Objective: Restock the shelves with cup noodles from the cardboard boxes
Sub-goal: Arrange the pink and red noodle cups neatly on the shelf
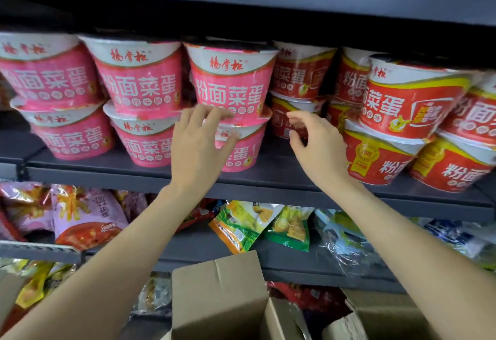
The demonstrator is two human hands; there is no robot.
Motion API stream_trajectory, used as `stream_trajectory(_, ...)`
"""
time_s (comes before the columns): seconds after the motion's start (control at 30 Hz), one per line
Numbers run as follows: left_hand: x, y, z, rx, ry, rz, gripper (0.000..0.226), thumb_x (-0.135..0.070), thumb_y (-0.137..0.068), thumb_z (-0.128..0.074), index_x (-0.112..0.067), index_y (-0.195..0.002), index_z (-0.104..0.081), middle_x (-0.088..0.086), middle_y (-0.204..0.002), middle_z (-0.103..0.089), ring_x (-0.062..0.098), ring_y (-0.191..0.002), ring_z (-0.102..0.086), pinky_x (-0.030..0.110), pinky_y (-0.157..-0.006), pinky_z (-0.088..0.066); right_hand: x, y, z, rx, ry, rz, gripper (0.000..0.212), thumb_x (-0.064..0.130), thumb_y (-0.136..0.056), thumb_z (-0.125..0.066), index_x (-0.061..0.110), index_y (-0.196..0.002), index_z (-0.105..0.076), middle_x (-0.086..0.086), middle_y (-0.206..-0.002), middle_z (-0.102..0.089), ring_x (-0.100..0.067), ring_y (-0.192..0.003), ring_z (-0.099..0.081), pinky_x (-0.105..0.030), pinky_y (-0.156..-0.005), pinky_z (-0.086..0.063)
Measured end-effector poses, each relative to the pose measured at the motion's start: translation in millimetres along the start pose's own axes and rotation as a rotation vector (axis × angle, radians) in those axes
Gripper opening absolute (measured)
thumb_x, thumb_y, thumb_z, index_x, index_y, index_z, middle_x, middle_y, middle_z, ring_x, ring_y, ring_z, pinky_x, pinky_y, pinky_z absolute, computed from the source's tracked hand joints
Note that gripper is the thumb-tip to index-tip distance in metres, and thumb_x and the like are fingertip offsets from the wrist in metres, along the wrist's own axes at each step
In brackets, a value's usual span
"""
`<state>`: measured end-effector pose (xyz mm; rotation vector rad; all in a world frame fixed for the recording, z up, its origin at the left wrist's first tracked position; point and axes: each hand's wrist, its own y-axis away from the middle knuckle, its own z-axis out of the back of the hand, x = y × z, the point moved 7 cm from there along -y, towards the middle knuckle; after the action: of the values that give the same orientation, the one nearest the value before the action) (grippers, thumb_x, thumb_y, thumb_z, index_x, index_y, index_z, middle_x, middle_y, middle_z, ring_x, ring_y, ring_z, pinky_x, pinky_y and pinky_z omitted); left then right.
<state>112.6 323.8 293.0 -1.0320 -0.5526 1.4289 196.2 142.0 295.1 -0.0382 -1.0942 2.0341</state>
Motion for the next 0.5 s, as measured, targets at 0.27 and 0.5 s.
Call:
stream_trajectory(0.27, -2, -2, -7, -0.042, -0.064, -0.139, 0.007, -0.020, -0.086, -0.069, -0.016, -0.091, -0.072, 0.001, -0.085, -0.061, 0.018, -0.080, -0.049, 0.014, -0.067, -0.026, -73, -65, -39, 0.254, 0.595, -0.113, 0.054, -0.008, -0.084, -0.050, -0.001, -0.137, -0.038, -0.024, -0.140, -0.037, -0.038, -0.131, -0.035, -0.047, -0.105, -0.035)
stream_trajectory(0.5, -3, -6, -6, -0.021, -0.072, -0.171, 0.006, -0.019, -0.087, -0.068, -0.017, -0.090, -0.073, 0.000, -0.081, -0.060, 0.019, -0.075, -0.051, 0.020, -0.059, -0.028, -74, -86, -44, 0.242, 0.696, -0.173, 0.035, 0.004, -0.099, -0.035, 0.002, -0.132, -0.042, -0.021, -0.122, -0.054, -0.039, -0.111, -0.055, -0.044, -0.083, -0.045)
